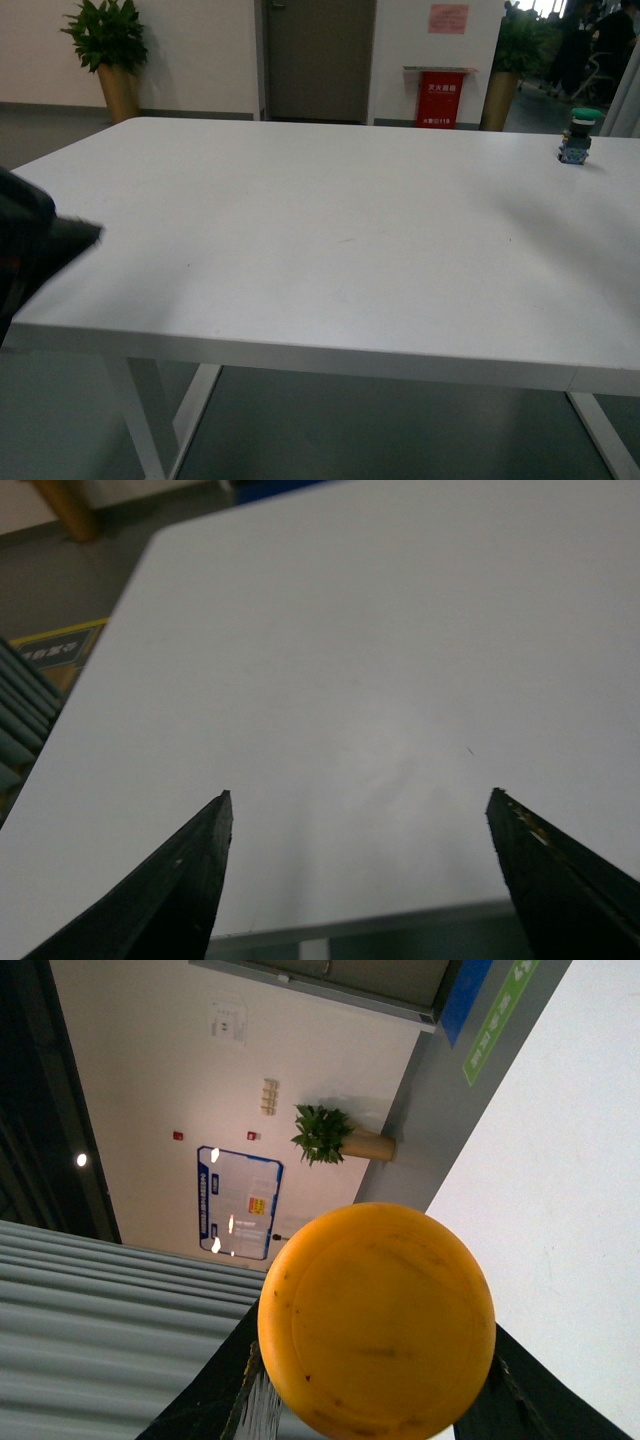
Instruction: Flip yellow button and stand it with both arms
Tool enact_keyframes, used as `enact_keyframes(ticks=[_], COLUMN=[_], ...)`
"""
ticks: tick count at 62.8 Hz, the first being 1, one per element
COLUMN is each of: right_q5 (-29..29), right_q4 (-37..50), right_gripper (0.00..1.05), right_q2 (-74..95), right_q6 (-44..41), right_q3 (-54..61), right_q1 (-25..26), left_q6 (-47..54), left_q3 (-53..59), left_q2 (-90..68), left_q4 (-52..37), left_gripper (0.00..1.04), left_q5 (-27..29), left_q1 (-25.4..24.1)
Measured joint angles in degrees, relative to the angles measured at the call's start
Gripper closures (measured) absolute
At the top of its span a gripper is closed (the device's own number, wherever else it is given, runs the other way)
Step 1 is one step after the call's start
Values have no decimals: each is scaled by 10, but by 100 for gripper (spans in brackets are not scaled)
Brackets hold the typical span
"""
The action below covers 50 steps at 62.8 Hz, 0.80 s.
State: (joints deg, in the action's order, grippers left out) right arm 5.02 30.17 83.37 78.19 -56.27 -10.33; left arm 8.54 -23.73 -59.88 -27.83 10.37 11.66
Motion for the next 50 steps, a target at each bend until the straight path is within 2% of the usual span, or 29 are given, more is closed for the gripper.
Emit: enact_keyframes(ticks=[6, 14, 22, 25, 28, 31, 50], right_q5=[0, 3, 0, 0, 0, 0, 2], right_q4=[0, 0, 0, -1, -1, -2, -6], right_gripper=[67, 67, 67, 67, 67, 67, 67], right_q2=[0, 0, 0, 0, 0, 0, 0], right_q6=[-2, -2, -3, -4, -4, -4, -8], right_q3=[0, 0, 0, 0, 0, 0, 0], right_q1=[0, -2, 2, 2, 1, 1, 3], left_q6=[-50, -73, -80, -83, -85, -85, -86], left_q3=[59, 98, 143, 152, 163, 171, 207], left_q2=[33, 71, 122, 138, 158, 174, 275], left_q4=[-102, -110, -100, -95, -85, -76, -12], left_gripper=[49, 71, 101, 101, 101, 101, 101], left_q5=[-11, -33, -49, -53, -89, -101, -103], left_q1=[-26, -41, -61, -66, -88, -104, -115])
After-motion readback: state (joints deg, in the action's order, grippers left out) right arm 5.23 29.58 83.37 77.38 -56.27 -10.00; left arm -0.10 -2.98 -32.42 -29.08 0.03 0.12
